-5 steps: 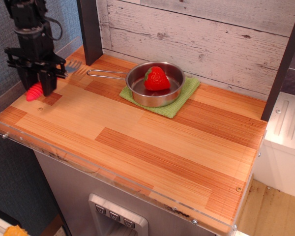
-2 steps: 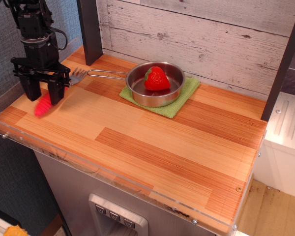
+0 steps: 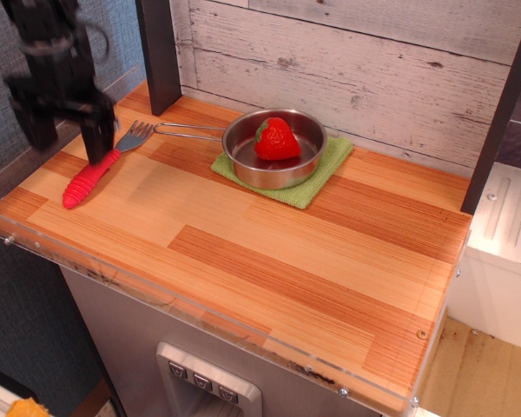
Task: Move the red fork to the left edge of the table.
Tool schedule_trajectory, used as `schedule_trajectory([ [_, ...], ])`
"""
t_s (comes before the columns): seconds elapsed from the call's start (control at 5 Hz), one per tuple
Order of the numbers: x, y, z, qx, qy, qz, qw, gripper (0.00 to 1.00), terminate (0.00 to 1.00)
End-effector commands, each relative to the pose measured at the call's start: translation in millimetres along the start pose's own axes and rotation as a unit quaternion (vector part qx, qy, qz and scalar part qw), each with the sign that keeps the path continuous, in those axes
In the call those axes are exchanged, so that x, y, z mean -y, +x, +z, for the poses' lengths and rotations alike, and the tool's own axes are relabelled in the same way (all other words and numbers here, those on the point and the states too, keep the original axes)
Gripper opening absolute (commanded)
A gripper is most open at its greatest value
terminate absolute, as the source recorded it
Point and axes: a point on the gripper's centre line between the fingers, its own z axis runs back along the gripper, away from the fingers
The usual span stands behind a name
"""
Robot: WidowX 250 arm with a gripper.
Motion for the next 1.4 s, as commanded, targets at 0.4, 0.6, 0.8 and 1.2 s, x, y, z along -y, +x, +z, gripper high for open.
schedule_trajectory([
  [0.4, 122, 14, 48, 0.035, -0.090, -0.113, 0.9888, 1.00, 0.00],
  [0.6, 129, 13, 43, 0.029, -0.083, -0.141, 0.9860, 1.00, 0.00],
  [0.8, 125, 9, 49, 0.042, -0.078, -0.168, 0.9817, 1.00, 0.00],
  [1.2, 125, 9, 49, 0.042, -0.078, -0.168, 0.9817, 1.00, 0.00],
])
